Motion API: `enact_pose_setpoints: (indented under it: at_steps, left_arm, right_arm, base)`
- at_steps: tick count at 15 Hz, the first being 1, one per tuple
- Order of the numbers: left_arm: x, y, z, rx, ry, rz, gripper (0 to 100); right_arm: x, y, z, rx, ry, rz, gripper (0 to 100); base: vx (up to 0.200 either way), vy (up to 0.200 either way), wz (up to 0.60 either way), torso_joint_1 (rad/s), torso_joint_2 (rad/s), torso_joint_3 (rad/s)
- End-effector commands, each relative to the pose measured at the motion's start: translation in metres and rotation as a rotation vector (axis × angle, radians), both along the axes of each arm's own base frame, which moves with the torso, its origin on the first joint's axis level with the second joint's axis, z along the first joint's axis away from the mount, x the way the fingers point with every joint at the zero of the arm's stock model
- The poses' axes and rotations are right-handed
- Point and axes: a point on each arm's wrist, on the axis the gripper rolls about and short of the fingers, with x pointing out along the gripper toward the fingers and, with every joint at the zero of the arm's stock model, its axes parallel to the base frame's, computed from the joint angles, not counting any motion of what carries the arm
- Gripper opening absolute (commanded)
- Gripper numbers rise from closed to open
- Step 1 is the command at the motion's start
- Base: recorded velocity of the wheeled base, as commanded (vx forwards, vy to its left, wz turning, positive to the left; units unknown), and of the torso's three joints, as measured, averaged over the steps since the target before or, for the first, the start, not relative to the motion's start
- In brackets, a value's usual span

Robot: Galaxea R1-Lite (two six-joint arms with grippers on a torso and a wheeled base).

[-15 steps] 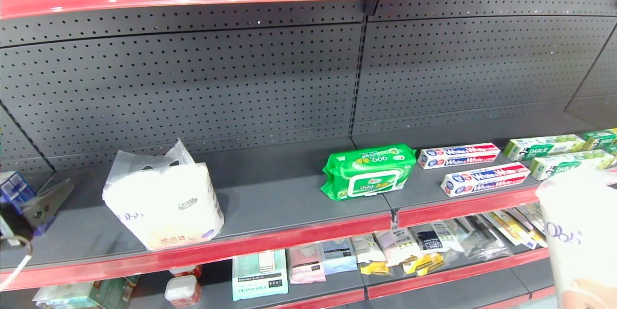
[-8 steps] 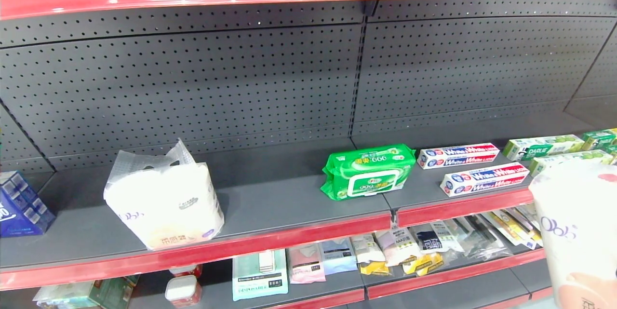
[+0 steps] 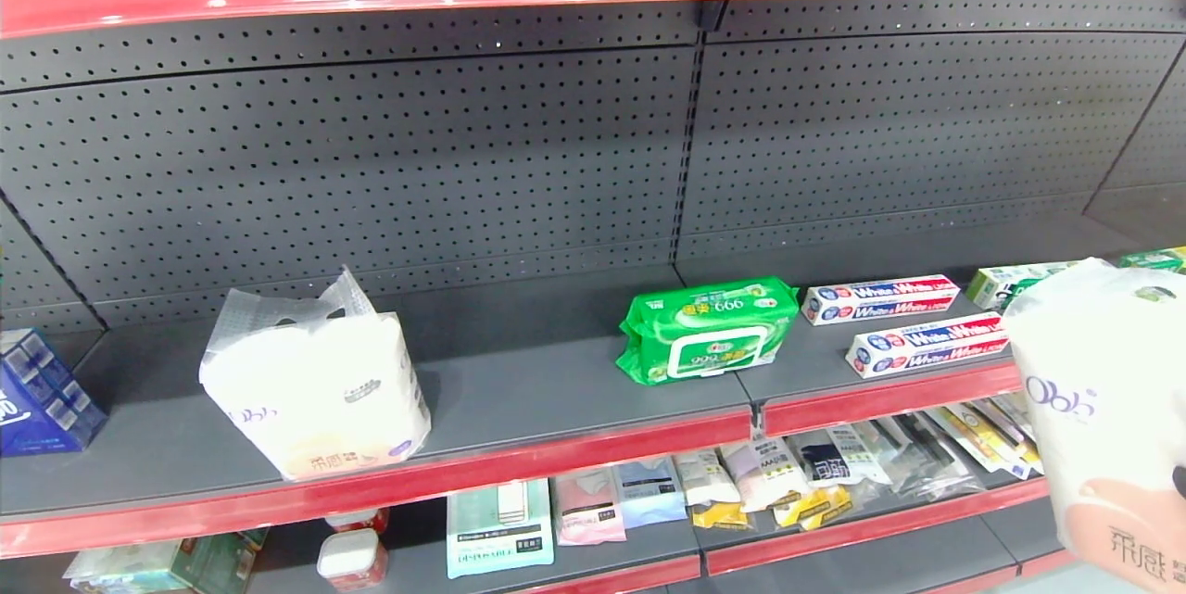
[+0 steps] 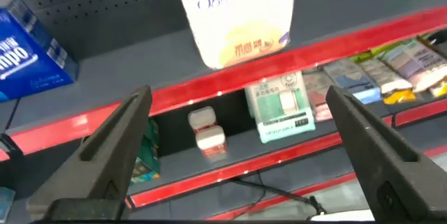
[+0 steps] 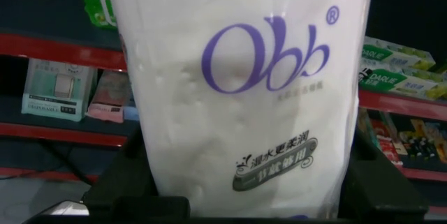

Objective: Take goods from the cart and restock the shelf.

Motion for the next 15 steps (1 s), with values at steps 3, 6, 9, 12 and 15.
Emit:
enact_pose_setpoints:
  at_steps: [3, 6, 9, 12, 15]
  left_arm:
    - [0.0031, 0.0006, -0.0112, -0.011, 0.029, 0.001, 100]
    - [0.0085, 0.0016, -0.0174, 0.006, -0.01, -0.008, 100]
    - [0.0085, 0.002, -0.0174, 0.01, -0.009, 0.011, 100]
    - [0.0085, 0.0027, -0.017, 0.015, -0.009, 0.041, 100]
    - [0.0086, 0.0023, -0.0174, 0.014, -0.008, 0.025, 100]
  right_arm:
    - [0.001, 0.0, -0.0003, -0.001, 0.007, 0.001, 0]
    - [0.0022, 0.0, -0.001, 0.002, 0.015, 0.0, 0]
    - [0.0034, 0.0, -0.0012, 0.002, 0.021, 0.0, 0]
    - [0.0049, 0.0, -0.0016, 0.002, 0.029, 0.0, 0]
    - [0.005, 0.0, 0.0006, -0.004, 0.022, 0.0, 0]
  base:
    - [0.0, 0.0, 0.0, 0.0, 0.0, 0.0]
    - [0.0, 0.0, 0.0, 0.0, 0.0, 0.0]
    - [0.0, 0.0, 0.0, 0.0, 0.0, 0.0]
    - [-0.133, 0.0, 0.0, 0.003, 0.0, 0.002]
    - [-0.067, 0.0, 0.0, 0.006, 0.0, -0.001]
